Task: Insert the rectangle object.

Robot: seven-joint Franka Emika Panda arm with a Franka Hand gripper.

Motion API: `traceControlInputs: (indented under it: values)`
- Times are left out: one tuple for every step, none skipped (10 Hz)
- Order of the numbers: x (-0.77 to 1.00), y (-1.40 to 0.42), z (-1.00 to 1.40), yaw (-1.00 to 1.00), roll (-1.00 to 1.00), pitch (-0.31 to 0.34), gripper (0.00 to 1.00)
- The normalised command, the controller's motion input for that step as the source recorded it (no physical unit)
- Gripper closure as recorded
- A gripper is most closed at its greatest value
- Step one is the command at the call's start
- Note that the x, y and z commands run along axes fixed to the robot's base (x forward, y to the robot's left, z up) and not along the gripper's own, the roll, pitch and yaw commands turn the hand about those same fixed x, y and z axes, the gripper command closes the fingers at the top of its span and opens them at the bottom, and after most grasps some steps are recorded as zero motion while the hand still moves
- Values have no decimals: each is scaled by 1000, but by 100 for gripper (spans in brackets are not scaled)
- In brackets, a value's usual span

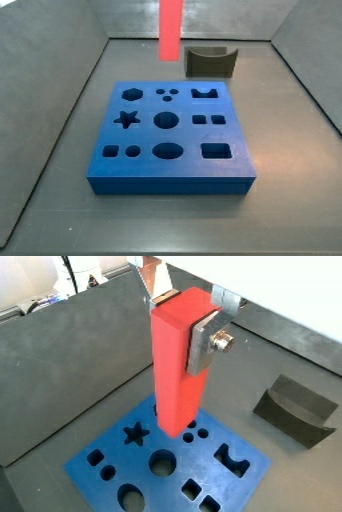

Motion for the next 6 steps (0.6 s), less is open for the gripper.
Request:
traceControlInputs:
  values:
    - [949,-417,-703,-123,133,-100,100]
    - [989,-420,-637,-91,104,-94,100]
    - [1000,-426,-571,-74,81,-76,100]
    - [1000,-426,-560,-77,76,-73,100]
    - [826,-426,-449,-234,56,-39,100]
    - [517,-391,-223,-514,0,0,100]
